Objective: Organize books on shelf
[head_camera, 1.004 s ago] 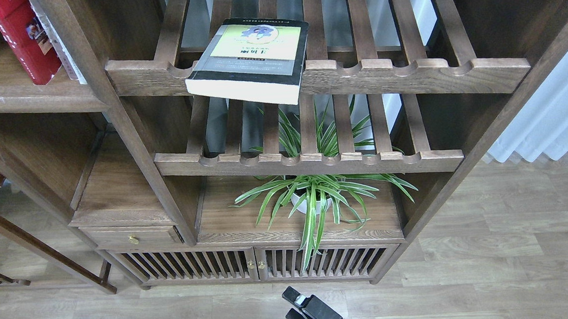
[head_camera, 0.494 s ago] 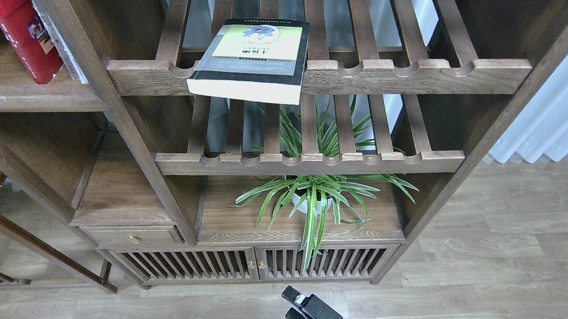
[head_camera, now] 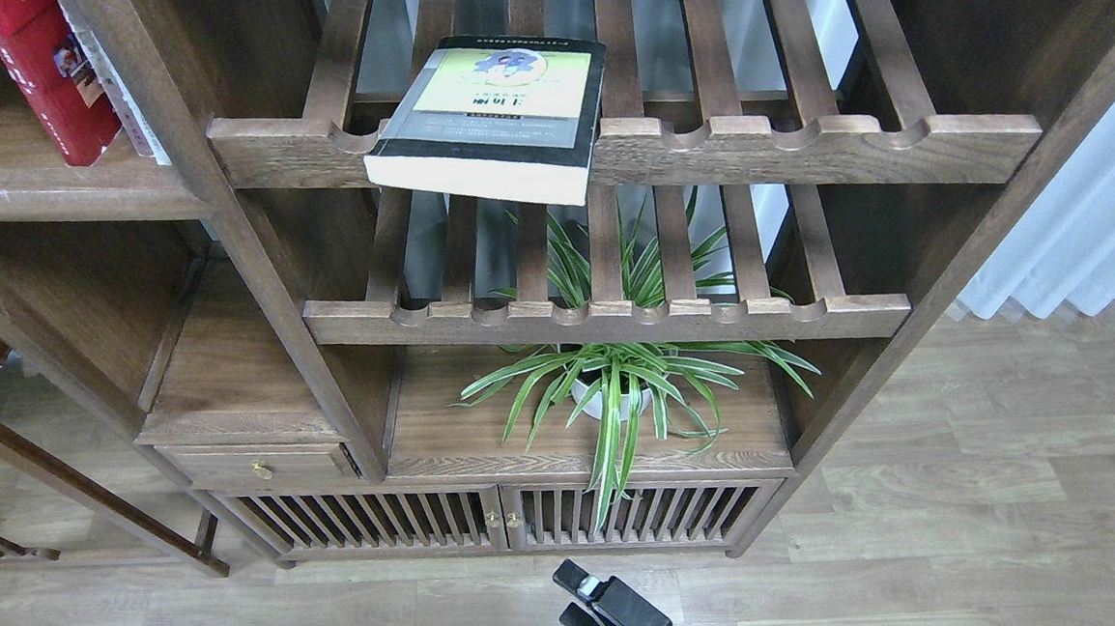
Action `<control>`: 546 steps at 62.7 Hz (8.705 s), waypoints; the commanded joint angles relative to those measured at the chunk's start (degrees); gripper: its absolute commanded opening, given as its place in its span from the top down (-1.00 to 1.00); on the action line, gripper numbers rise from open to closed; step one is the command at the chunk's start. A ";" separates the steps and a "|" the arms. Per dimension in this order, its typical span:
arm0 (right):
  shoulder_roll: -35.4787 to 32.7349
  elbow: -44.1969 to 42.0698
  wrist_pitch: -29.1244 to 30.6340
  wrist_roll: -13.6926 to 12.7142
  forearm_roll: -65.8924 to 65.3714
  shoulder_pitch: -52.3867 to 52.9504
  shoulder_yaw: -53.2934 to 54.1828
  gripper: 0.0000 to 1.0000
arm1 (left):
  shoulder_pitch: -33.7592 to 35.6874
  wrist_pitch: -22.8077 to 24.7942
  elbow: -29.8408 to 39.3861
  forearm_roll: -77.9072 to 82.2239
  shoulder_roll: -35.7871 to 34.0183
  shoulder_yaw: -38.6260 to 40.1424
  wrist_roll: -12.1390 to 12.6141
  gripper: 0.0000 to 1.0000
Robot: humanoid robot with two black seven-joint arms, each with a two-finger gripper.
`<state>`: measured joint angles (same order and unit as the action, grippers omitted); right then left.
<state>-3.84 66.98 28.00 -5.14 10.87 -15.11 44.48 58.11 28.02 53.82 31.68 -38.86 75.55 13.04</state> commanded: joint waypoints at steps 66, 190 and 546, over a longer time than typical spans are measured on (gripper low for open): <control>1.03 -0.01 0.00 0.05 0.29 0.61 0.88 -0.99 | -38.33 -0.02 24.58 -15.42 -1.93 26.57 1.02 -0.81; 3.84 18.01 -13.32 5.85 -8.58 31.37 7.82 -0.97 | -66.81 -0.02 23.00 -19.20 12.31 28.77 1.02 -0.99; 3.49 15.20 0.00 -6.63 -6.47 -2.11 3.69 0.80 | -57.85 -0.02 29.32 -55.67 15.39 -33.54 -6.54 0.86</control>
<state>-0.35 82.19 27.97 -11.81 4.37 -17.27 47.98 0.16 28.00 83.13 -23.98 -23.25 41.66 6.54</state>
